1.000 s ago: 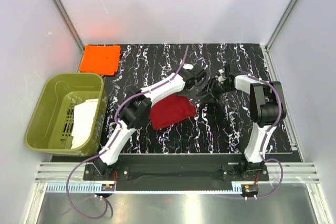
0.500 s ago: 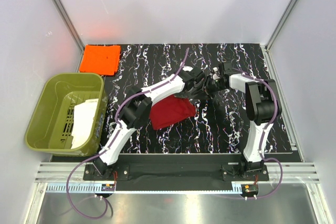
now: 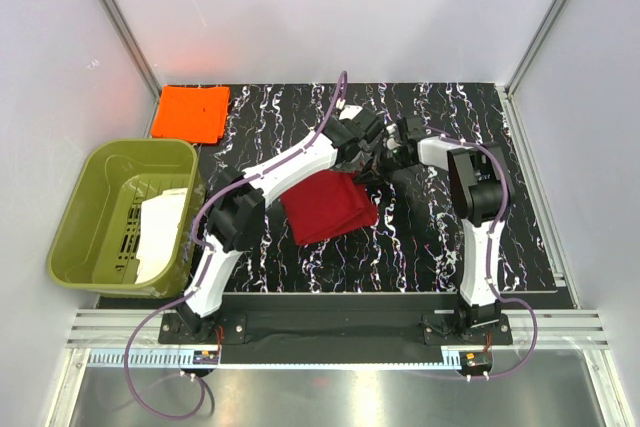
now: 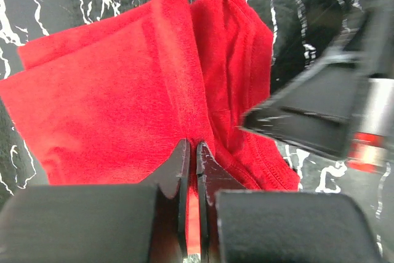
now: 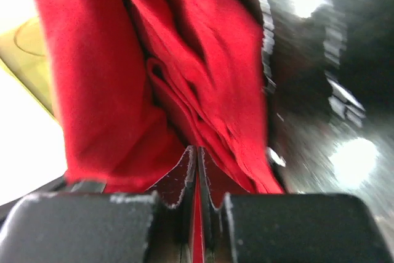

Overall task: Fold and stack the t-shirts
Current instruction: Fold the tshirt

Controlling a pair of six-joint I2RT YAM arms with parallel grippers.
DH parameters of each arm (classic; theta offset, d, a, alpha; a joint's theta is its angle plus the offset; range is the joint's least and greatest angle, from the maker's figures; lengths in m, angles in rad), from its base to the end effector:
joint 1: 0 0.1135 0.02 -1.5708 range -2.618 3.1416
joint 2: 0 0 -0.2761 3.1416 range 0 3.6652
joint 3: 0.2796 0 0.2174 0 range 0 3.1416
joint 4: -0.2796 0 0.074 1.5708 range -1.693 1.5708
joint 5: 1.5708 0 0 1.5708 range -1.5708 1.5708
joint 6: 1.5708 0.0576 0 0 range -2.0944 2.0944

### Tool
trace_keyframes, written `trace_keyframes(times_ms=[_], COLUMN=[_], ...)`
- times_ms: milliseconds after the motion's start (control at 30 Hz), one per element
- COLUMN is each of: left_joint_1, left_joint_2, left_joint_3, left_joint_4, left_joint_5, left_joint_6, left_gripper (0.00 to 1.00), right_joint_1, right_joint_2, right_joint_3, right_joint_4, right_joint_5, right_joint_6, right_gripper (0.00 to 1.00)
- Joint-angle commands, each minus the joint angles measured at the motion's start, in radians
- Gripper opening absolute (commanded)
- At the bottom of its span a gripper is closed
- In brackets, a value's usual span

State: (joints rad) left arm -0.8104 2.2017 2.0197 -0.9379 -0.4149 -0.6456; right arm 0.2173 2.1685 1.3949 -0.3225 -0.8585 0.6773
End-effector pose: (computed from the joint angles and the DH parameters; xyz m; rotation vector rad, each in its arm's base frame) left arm 0.3300 -0.3133 0.2436 0.0867 2.5373 0.0114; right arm 0.3986 0.1326 0.1394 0.3299 2.7425 1.4203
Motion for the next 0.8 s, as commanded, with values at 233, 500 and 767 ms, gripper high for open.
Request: trace_keyframes(times_ms=[233, 500, 767], left_joint_1=[0.001, -0.004, -0.018], left_joint_2=[-0.034, -0.048, -0.02], left_joint_3=[0.004, -0.001, 0.053], left_joint_4=[0.044, 0.059, 0.056], left_joint_5=[0.041, 0.08, 0.096], left_joint_6=[-0.009, -0.023, -0.031], left_gripper=[0.0, 0.0, 0.0], right_joint_1=[0.045, 0.051, 0.054], right_joint_2=[0.085, 0.106, 0.106], right_joint_3=[0.02, 0.004, 0.018], right_joint_4=[0.02, -0.012, -0.026], right_joint_5=[0.068, 0.124, 0.125], right_joint_6=[-0.002, -0.015, -0.01], right_gripper=[0.04, 0.03, 0.03])
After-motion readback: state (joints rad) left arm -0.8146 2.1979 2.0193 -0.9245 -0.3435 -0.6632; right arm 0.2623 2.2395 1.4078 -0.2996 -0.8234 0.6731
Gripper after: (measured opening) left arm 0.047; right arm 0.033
